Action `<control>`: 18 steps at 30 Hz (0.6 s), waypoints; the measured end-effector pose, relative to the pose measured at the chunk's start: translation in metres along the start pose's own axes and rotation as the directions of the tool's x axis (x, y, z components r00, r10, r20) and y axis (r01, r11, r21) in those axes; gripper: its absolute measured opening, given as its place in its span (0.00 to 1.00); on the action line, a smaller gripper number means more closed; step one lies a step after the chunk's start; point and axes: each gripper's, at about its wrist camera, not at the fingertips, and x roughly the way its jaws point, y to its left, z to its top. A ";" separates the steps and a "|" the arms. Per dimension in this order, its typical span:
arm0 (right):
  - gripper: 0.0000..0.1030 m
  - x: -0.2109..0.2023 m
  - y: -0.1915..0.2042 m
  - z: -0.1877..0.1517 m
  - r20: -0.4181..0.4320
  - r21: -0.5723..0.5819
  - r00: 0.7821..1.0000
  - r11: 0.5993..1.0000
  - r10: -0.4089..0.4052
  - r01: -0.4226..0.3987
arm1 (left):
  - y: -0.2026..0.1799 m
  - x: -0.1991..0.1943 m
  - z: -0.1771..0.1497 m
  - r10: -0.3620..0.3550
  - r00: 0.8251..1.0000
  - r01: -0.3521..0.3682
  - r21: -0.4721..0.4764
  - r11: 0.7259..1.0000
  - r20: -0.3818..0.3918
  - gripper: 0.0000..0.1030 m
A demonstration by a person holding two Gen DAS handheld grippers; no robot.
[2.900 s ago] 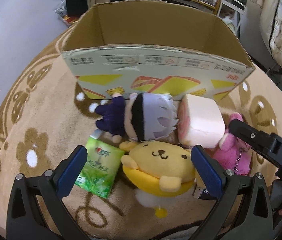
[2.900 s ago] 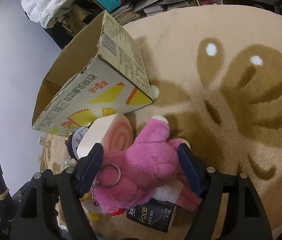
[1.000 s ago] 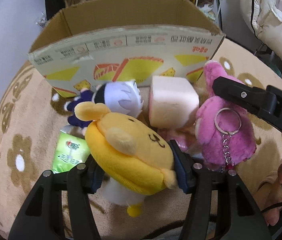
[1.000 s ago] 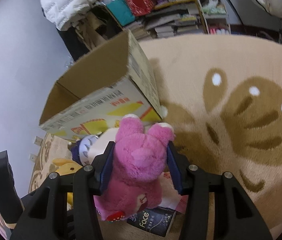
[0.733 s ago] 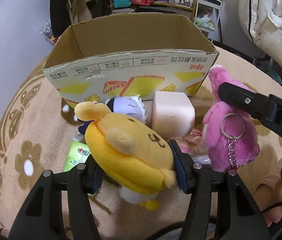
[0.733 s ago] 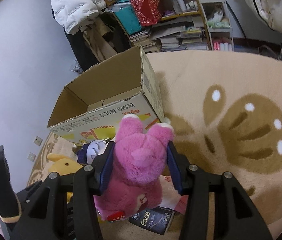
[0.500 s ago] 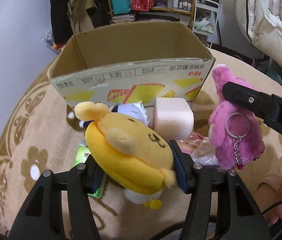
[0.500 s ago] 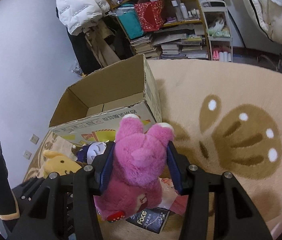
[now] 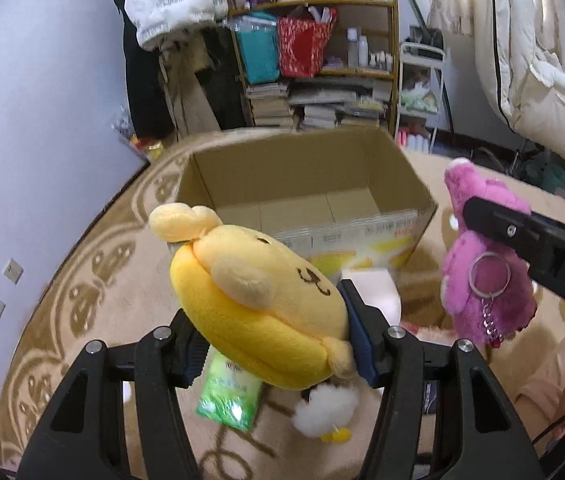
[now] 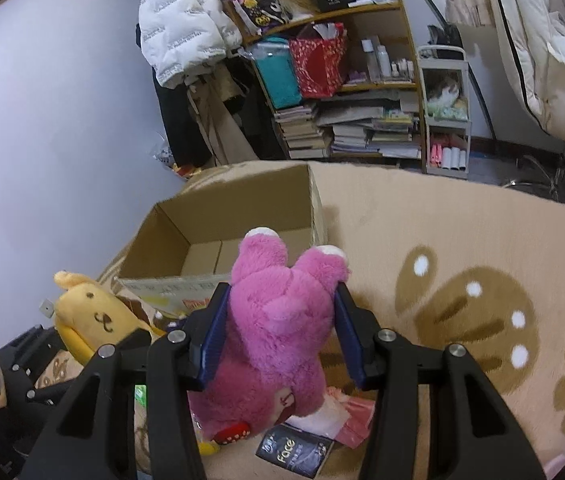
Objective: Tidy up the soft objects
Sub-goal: 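Lift the yellow dog and pink bear and carry both over the box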
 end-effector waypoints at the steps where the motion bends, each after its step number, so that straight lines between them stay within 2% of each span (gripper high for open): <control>1: 0.51 0.000 0.002 0.004 -0.001 0.002 1.000 1.000 0.003 -0.003 | 0.002 -0.001 0.004 -0.007 1.000 0.007 -0.003 1.000 0.010 0.56; 3: 0.51 -0.002 0.006 0.013 0.008 -0.008 1.000 1.000 0.010 -0.010 | 0.005 -0.001 0.011 -0.035 0.999 0.036 -0.016 0.999 0.018 0.56; 9: 0.51 -0.002 0.028 0.038 0.055 -0.086 0.998 0.996 0.021 -0.016 | 0.017 0.007 0.032 -0.054 0.998 0.056 -0.052 0.997 0.040 0.56; 12: 0.51 0.004 0.038 0.051 0.070 -0.111 0.997 0.994 0.029 -0.021 | 0.019 0.008 0.041 -0.033 0.997 0.035 -0.029 0.999 0.065 0.56; 18: 0.52 0.013 0.054 0.075 0.102 -0.127 0.993 0.991 0.051 -0.038 | 0.035 0.013 0.061 -0.009 0.996 0.013 -0.042 0.999 0.092 0.56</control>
